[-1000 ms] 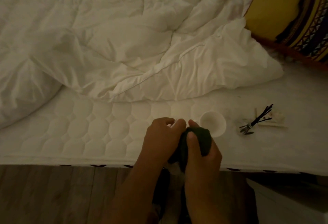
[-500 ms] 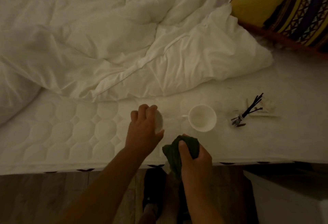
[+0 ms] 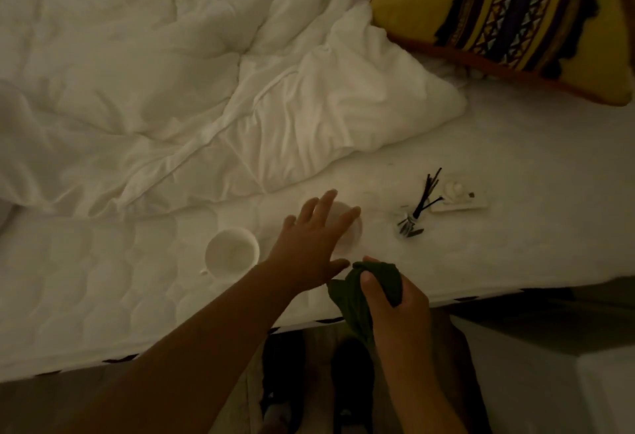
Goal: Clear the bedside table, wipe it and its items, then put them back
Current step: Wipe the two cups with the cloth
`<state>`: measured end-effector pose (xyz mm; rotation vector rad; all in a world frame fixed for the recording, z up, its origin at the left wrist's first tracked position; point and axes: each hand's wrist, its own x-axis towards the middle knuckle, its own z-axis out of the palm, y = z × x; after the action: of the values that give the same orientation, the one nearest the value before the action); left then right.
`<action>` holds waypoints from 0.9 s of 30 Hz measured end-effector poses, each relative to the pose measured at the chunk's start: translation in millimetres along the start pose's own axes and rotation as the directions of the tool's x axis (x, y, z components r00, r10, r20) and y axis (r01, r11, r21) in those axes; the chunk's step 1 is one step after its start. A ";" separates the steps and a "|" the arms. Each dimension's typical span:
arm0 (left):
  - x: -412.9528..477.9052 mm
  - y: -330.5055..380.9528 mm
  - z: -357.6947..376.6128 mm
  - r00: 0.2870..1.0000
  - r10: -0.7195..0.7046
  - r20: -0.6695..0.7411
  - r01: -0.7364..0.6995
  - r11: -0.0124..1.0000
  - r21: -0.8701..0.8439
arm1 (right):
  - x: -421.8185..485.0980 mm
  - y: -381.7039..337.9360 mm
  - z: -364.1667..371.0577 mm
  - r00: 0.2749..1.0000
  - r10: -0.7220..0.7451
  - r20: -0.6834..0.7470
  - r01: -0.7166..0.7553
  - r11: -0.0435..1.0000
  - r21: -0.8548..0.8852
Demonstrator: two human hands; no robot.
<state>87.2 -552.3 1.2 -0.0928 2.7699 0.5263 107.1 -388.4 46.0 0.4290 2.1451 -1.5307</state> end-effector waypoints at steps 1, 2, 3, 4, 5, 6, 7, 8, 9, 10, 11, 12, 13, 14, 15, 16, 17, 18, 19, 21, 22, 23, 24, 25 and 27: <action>6.6 1.1 4.2 1.000 0.011 0.002 -0.012 1.000 0.004 | 2.0 0.2 -4.3 1.000 -0.001 0.011 0.000 1.000 0.009; 12.0 2.2 8.3 1.000 0.016 -0.018 -0.015 1.000 0.015 | 4.3 0.8 -9.7 0.999 -0.003 0.032 0.003 1.000 0.009; 15.7 0.9 11.6 0.999 0.016 -0.050 -0.015 0.999 0.031 | 5.9 0.6 -12.9 0.998 -0.006 0.060 0.006 1.000 -0.002; 19.0 0.3 13.6 0.997 0.018 -0.079 -0.015 0.999 0.042 | 7.6 0.3 -15.4 0.996 -0.007 0.086 0.009 1.000 -0.019; 21.6 0.9 14.4 0.995 0.016 -0.097 -0.012 0.999 0.042 | 9.3 0.1 -17.3 0.994 -0.011 0.105 0.015 0.999 -0.031; 22.5 2.9 13.9 0.995 -0.004 -0.101 0.007 1.000 0.023 | 10.4 -0.3 -18.2 0.993 -0.020 0.115 0.023 0.999 -0.033; 22.7 5.4 12.7 0.994 -0.047 -0.098 0.045 0.999 -0.024 | 11.8 -1.3 -18.0 0.993 -0.030 0.118 0.033 0.999 -0.031; 21.2 9.1 10.6 0.989 -0.110 -0.099 0.100 0.990 -0.099 | 12.5 -3.4 -17.2 0.992 -0.040 0.116 0.044 0.999 -0.028; 18.2 13.3 7.6 0.976 -0.193 -0.097 0.170 0.964 -0.203 | 12.5 -5.6 -16.5 0.992 -0.051 0.112 0.055 0.998 -0.028; 14.2 17.1 2.4 0.954 -0.285 -0.087 0.242 0.911 -0.334 | 12.4 -8.0 -15.4 0.991 -0.074 0.112 0.078 0.996 -0.033; 8.8 21.9 -2.8 0.926 -0.376 -0.046 0.307 0.817 -0.488 | 11.5 -9.8 -15.2 0.987 -0.109 0.117 0.115 0.992 -0.049; 2.4 26.7 -8.0 0.893 -0.449 0.017 0.357 0.686 -0.634 | 9.8 -12.2 -13.4 0.981 -0.146 0.130 0.155 0.986 -0.067; -4.6 31.9 -12.7 0.864 -0.495 0.090 0.391 0.548 -0.740 | 7.2 -14.5 -10.1 0.973 -0.181 0.145 0.194 0.978 -0.076; -11.4 38.2 -15.9 0.846 -0.514 0.144 0.401 0.435 -0.806 | 3.5 -16.8 -5.9 0.964 -0.220 0.151 0.233 0.970 -0.074; -17.8 45.3 -18.0 0.834 -0.521 0.181 0.399 0.344 -0.850 | -0.8 -17.8 -1.1 0.956 -0.261 0.134 0.271 0.960 -0.062; -23.1 52.4 -19.8 0.824 -0.531 0.198 0.387 0.272 -0.881 | -4.3 -19.6 3.5 0.950 -0.296 0.096 0.302 0.952 -0.044; -27.8 57.6 -21.5 0.815 -0.546 0.197 0.371 0.230 -0.900 | -6.4 -21.8 7.7 0.946 -0.320 0.051 0.321 0.947 -0.030; -31.8 61.6 -23.3 0.809 -0.564 0.166 0.348 0.233 -0.908 | -6.4 -24.1 9.9 0.940 -0.341 0.016 0.341 0.940 -0.018; -35.8 63.3 -26.6 0.806 -0.579 0.124 0.327 0.261 -0.908 | -5.3 -26.4 10.1 0.932 -0.362 0.006 0.362 0.932 -0.007; -41.7 61.2 -35.9 0.829 -0.557 0.052 0.301 0.365 -0.881 | -0.3 -34.3 6.8 0.938 -0.347 0.014 0.346 0.937 0.040; -43.6 58.6 -41.5 0.853 -0.521 0.036 0.296 0.425 -0.855 | 4.6 -39.2 4.3 0.954 -0.298 0.023 0.296 0.953 0.066; -45.9 56.0 -48.4 0.879 -0.475 0.040 0.291 0.469 -0.834 | 9.9 -43.3 1.1 0.968 -0.247 0.051 0.243 0.967 0.080; -47.8 52.3 -54.8 0.903 -0.428 0.046 0.275 0.491 -0.827 | 14.3 -48.1 -1.5 0.971 -0.213 0.108 0.204 0.975 0.091; -49.5 48.1 -62.7 0.920 -0.385 0.067 0.267 0.496 -0.826 | 18.1 -52.3 -3.8 0.966 -0.185 0.182 0.166 0.979 0.114; -53.8 40.5 -79.5 0.941 -0.315 0.122 0.261 0.450 -0.854 | 21.0 -61.4 -7.5 0.932 -0.127 0.339 0.061 0.978 0.199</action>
<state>109.5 -543.6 102.6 -0.8039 2.1346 1.7768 57.0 -401.9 85.7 0.0994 1.7778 -1.7224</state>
